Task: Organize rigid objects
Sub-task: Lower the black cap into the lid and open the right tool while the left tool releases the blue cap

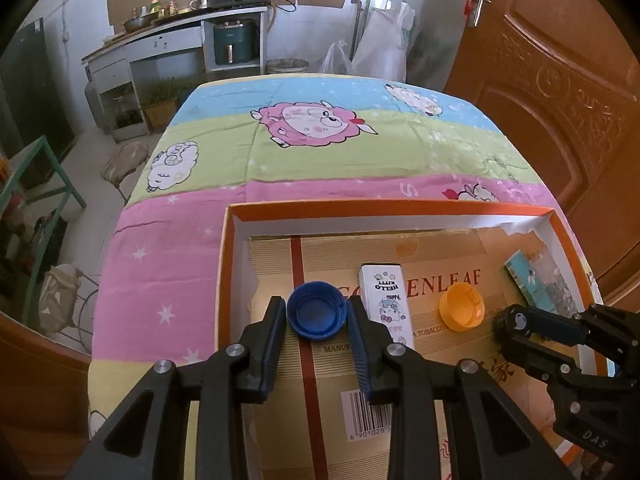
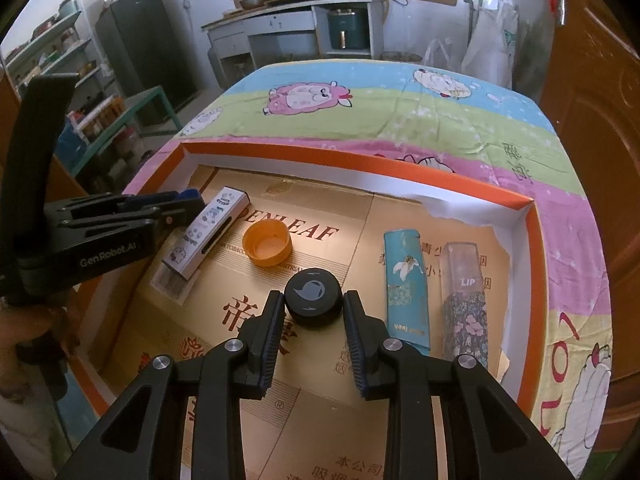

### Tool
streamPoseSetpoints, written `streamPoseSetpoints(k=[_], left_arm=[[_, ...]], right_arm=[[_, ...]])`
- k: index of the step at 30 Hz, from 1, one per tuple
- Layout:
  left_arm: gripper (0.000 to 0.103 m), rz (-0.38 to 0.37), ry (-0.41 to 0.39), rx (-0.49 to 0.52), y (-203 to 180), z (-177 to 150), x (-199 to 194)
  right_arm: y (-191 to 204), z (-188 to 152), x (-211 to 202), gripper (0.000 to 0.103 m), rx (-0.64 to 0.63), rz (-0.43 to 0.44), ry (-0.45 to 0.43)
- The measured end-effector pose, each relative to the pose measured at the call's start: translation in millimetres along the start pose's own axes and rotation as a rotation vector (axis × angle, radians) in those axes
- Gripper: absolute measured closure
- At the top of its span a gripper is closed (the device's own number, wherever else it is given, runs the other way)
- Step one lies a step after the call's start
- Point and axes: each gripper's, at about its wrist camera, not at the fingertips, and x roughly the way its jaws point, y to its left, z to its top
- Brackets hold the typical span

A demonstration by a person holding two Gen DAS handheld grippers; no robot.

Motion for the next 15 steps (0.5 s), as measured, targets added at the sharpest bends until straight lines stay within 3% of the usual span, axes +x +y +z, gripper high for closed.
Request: streamPoseSetpoints(k=[3, 5, 7, 15], left_arm=[[0.072, 0.007, -0.021, -0.003, 0, 0, -5], [0.072, 0.007, -0.035, -0.003, 0, 1, -9], [0.072, 0.005, -0.044, -0.003, 0, 1, -13], [0.072, -0.003, -0.073, -0.001, -1, 0, -29]], right_arm=[[1, 0, -1, 0.071, 0.000, -0.001, -0.003], [0, -1, -2, 0.061, 0.002, 0.000, -0.004], [0, -2, -2, 0.057, 0.004, -0.001, -0.005], [1, -4, -11, 0.057, 0.008, 0.002, -0.017]])
